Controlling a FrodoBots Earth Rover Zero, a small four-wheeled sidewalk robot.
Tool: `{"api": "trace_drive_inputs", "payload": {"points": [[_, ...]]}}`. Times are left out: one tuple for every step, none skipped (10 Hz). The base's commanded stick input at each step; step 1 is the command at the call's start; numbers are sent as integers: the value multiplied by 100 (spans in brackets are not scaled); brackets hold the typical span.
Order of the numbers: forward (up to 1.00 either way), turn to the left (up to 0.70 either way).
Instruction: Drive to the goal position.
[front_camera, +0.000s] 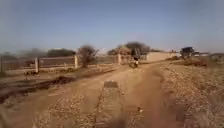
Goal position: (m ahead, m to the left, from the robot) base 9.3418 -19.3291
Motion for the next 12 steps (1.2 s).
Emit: {"api": "trace_drive_inputs", "payload": {"points": [[70, -35], [70, -35], [70, -32], [70, -12], [70, 0], [70, 0], [70, 0], [70, 0], [70, 0], [70, 0], [70, 0], [70, 0]]}}
